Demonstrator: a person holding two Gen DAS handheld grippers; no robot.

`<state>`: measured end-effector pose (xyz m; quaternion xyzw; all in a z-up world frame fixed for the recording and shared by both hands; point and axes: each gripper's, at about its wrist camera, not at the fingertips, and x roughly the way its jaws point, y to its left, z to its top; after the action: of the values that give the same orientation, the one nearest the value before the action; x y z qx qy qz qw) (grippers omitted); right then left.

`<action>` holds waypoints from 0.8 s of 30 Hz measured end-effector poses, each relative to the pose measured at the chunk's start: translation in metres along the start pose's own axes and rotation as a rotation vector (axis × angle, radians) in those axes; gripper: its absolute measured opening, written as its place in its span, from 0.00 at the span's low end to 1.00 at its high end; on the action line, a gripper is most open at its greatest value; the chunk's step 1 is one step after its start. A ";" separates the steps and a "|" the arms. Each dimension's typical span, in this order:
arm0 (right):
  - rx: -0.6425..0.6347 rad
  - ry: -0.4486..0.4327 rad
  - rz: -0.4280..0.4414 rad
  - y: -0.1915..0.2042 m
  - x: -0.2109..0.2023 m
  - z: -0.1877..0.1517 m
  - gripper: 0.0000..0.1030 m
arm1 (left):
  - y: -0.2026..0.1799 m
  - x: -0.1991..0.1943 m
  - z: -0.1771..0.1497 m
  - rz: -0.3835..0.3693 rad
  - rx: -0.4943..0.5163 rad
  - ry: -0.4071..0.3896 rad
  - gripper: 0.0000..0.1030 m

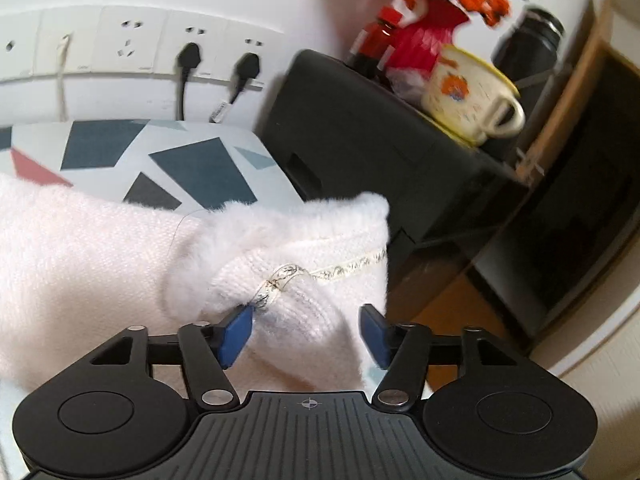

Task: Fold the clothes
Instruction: 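Lift the collar with the right gripper toward the left gripper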

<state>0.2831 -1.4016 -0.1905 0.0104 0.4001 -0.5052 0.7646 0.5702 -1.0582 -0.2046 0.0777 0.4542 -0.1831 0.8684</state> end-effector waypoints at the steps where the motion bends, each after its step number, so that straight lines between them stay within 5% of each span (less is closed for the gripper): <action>1: -0.042 -0.014 0.010 0.006 -0.002 0.000 0.76 | 0.000 0.000 -0.001 -0.001 0.006 -0.001 0.99; 7: -0.232 -0.010 0.052 0.036 0.002 0.003 0.82 | -0.004 0.000 -0.007 0.007 0.048 -0.013 0.99; 10: -0.123 0.054 0.032 0.023 0.015 0.006 0.70 | -0.002 0.001 -0.008 -0.001 0.048 -0.012 0.99; 13: 0.051 0.114 0.073 -0.004 0.024 0.008 0.46 | -0.001 0.002 -0.008 -0.010 0.061 -0.009 0.99; 15: 0.131 0.136 0.068 -0.019 0.029 0.009 0.18 | -0.002 0.003 -0.010 -0.010 0.080 -0.009 0.99; 19: 0.311 0.039 0.152 -0.042 0.008 0.023 0.09 | -0.001 0.002 -0.010 -0.025 0.083 -0.012 0.99; 24: 0.416 -0.155 0.319 -0.044 -0.038 0.058 0.08 | 0.023 -0.010 0.003 -0.157 -0.073 0.008 0.99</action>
<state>0.2775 -1.4188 -0.1106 0.1917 0.2212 -0.4489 0.8443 0.5763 -1.0359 -0.1954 0.0108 0.4687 -0.2336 0.8518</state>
